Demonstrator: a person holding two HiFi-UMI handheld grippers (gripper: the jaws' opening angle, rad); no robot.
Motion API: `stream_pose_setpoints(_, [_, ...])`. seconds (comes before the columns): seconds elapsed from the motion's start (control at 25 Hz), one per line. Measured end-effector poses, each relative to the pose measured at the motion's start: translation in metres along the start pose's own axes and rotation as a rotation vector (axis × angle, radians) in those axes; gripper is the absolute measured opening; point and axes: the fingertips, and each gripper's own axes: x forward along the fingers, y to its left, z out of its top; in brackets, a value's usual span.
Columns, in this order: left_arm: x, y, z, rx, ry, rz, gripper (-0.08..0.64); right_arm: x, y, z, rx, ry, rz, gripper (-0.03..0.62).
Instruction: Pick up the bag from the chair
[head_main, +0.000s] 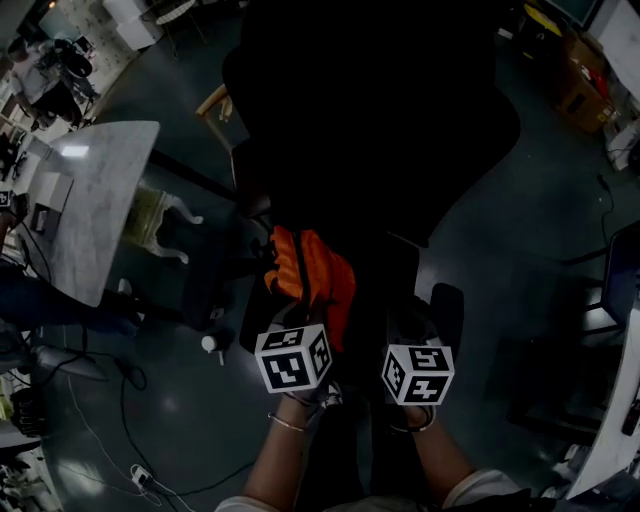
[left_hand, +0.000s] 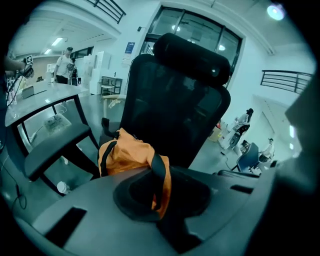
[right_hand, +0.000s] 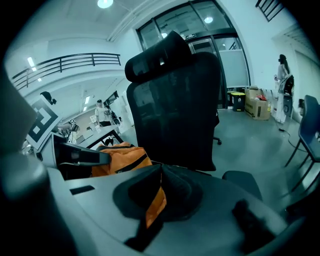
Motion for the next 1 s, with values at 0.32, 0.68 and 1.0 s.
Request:
stream_pose_setpoints(0.32, [-0.062,-0.018,0.017,0.038,-0.019,-0.027,0.049,-0.051,0.016,0.026,-0.004,-0.052,-0.017,0.032])
stream_pose_setpoints(0.68, [-0.129,-0.032,0.045,0.064,-0.093,-0.074,0.048,-0.097,0.051,0.083,-0.041,-0.158,-0.007,0.032])
stream_pose_setpoints(1.0, [-0.184,-0.037,0.062,0.123,-0.153,-0.128,0.048,-0.135,0.085,0.099,-0.064,-0.222,-0.011,0.032])
